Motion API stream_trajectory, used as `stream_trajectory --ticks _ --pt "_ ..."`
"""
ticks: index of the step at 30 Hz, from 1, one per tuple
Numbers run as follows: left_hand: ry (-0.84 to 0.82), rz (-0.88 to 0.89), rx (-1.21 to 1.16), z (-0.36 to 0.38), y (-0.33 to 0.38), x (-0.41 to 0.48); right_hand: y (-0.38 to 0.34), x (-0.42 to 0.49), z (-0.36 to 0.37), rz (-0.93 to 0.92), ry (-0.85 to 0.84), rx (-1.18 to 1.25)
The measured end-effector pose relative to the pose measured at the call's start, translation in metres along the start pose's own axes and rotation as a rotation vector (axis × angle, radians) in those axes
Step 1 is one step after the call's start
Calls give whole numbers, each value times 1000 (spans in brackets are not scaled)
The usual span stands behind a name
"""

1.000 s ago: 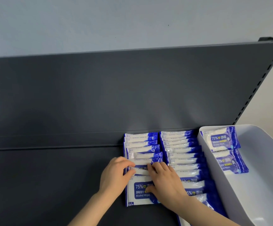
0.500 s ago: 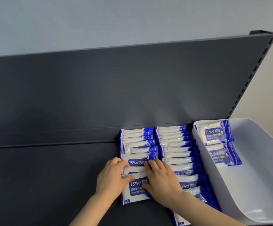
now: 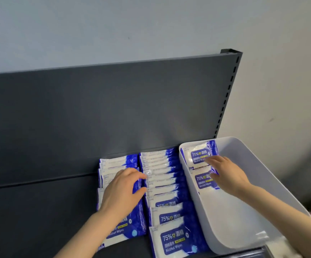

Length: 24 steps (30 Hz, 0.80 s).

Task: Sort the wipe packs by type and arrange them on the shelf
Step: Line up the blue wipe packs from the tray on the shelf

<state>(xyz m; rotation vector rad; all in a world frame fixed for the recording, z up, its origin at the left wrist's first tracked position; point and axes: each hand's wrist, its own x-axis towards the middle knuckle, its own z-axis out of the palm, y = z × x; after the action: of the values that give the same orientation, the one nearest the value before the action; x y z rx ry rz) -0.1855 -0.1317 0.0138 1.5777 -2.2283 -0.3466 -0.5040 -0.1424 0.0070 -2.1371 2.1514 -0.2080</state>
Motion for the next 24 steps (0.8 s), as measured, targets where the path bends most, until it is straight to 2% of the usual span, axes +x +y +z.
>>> stream_trajectory --ticks 3,9,12,18,20,24 --pt "12 65 -32 3 39 24 13 10 6 -53 -37 -22" --pt "-43 140 26 17 105 74 6 46 11 -247 43 -145" --pt "-58 124 67 24 121 98 8 59 10 -182 71 -162" --pt "-65 48 98 30 129 127 45 56 -8 -125 51 85" --pt "-74 39 115 34 131 133 58 49 -18 -125 -9 116" --pt "-201 51 180 56 147 140 60 29 -17 -327 -325 68"
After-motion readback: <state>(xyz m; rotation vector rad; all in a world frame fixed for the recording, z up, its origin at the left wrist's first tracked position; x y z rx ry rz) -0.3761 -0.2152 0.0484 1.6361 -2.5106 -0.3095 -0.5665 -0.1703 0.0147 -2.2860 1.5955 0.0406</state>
